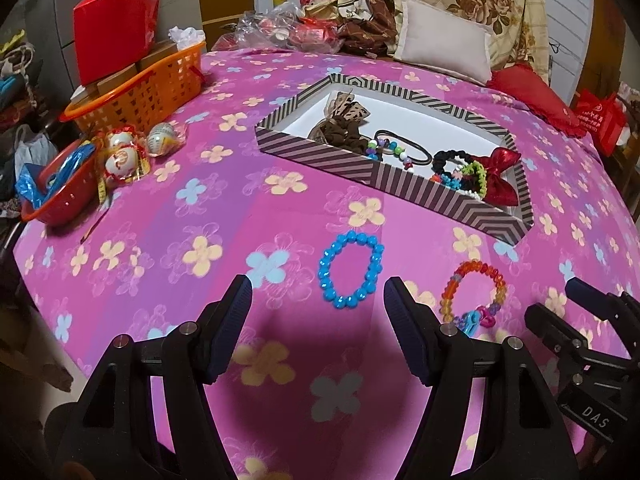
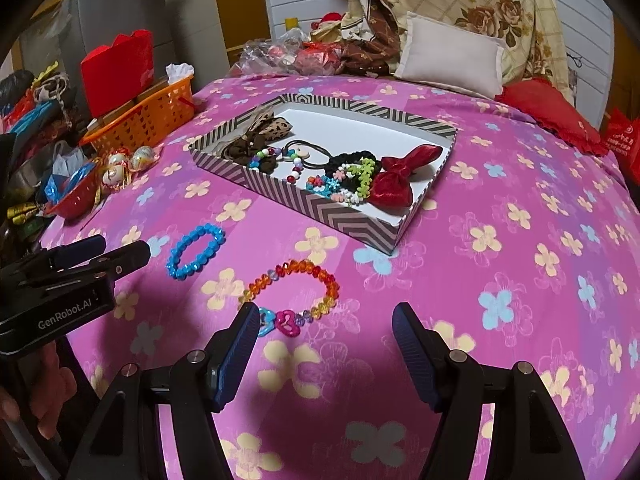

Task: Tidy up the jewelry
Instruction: 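Move both grippers back toward the blue and orange bracelets, then position the left gripper over the blue bracelet and the right over the orange bracelet, then grasp the blue bead bracelet with the left gripper while the right grasps the orange bead bracelet, then carry both bracelets over the white tray, then lower the bracelets into the tray and open both grippers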

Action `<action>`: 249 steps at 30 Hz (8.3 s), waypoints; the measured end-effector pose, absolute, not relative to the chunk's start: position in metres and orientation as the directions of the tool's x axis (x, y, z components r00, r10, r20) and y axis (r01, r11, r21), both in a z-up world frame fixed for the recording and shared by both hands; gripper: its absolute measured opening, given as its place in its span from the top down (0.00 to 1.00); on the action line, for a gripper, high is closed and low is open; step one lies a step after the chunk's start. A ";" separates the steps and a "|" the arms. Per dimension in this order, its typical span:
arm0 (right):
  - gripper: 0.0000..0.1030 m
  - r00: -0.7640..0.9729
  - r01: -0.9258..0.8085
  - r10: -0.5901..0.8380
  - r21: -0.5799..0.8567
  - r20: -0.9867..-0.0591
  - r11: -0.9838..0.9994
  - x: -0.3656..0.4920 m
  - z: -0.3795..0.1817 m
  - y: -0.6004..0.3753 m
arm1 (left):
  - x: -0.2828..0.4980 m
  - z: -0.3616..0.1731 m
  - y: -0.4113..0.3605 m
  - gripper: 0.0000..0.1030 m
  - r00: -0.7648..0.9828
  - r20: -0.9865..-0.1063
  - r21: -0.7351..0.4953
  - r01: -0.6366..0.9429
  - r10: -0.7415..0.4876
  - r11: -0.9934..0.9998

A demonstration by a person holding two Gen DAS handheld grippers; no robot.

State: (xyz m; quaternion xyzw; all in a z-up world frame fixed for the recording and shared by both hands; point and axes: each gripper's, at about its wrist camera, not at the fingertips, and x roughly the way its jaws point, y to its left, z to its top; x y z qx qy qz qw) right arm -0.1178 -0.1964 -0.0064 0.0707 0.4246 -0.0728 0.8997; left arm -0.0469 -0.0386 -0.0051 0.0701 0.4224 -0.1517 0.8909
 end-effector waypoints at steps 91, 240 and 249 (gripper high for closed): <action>0.33 0.581 0.319 -0.119 0.092 -0.805 0.943 -0.105 -0.044 -0.253 | -0.005 -0.045 -0.021 0.33 0.475 -0.844 -0.141 0.253 -0.250 0.957; 0.57 0.667 0.212 -0.043 0.134 -0.744 0.968 0.021 -0.013 -0.276 | 0.113 -0.012 -0.131 0.52 0.573 -0.785 0.003 0.381 -0.234 0.924; 0.56 0.699 0.216 -0.069 0.119 -0.712 0.969 -0.011 0.009 -0.252 | 0.084 0.007 -0.116 0.50 0.602 -0.766 0.012 0.365 -0.226 0.931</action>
